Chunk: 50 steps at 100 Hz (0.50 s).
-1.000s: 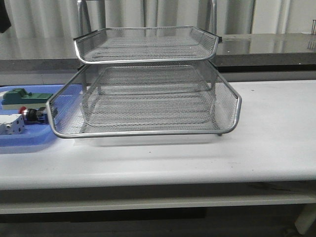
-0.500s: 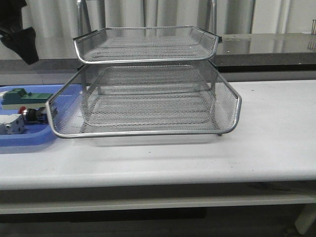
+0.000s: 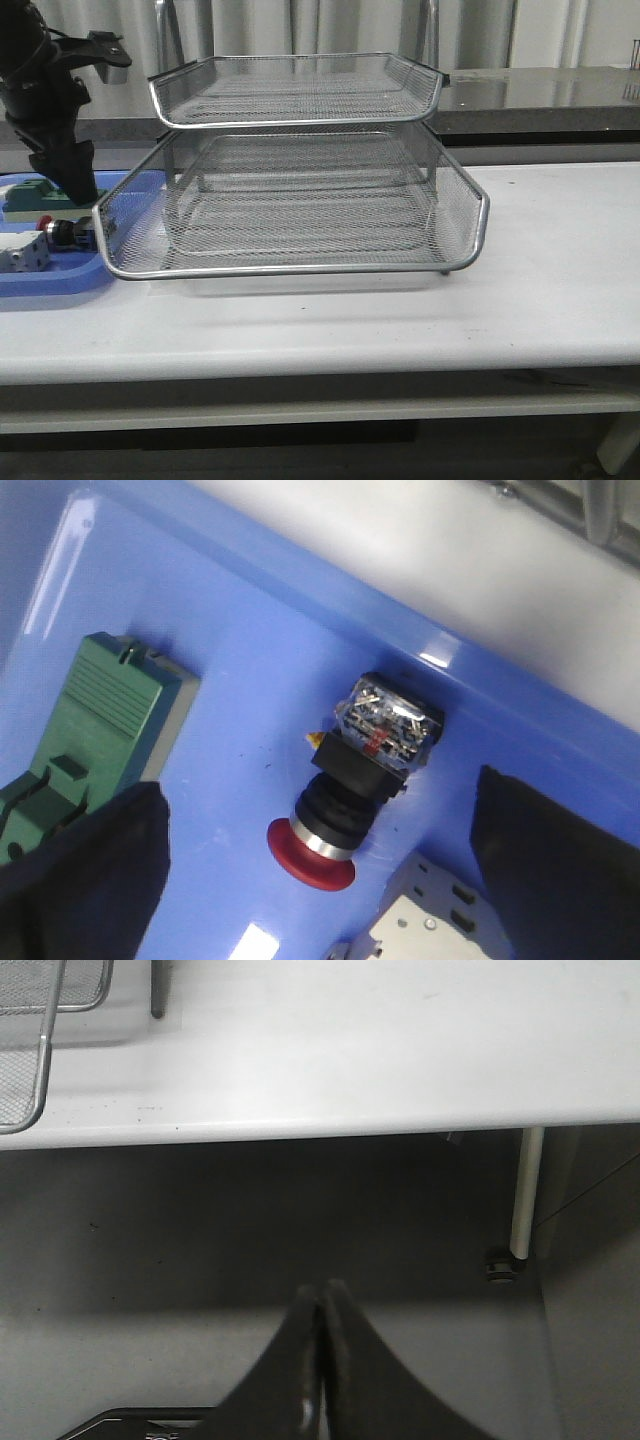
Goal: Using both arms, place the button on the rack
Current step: 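Lower the left gripper onto the red push button and grasp it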
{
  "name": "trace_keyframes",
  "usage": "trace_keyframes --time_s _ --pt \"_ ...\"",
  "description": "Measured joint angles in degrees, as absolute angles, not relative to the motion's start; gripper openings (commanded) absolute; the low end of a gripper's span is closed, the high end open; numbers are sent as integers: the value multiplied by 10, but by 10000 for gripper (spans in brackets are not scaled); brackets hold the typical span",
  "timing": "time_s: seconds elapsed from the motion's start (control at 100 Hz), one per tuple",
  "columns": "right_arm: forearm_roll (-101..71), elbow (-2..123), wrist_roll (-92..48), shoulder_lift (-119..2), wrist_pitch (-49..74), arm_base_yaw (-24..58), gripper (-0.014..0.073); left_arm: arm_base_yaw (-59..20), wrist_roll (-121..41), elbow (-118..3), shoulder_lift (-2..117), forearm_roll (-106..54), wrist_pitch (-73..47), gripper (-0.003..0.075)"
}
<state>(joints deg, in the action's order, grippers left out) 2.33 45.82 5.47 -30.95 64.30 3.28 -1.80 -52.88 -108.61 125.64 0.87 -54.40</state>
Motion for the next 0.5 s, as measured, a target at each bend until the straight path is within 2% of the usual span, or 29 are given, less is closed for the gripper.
trace_keyframes --time_s 0.5 --pt "23 458 55 -309 643 33 -71 -18 -545 -1106 1300 5 -537 586"
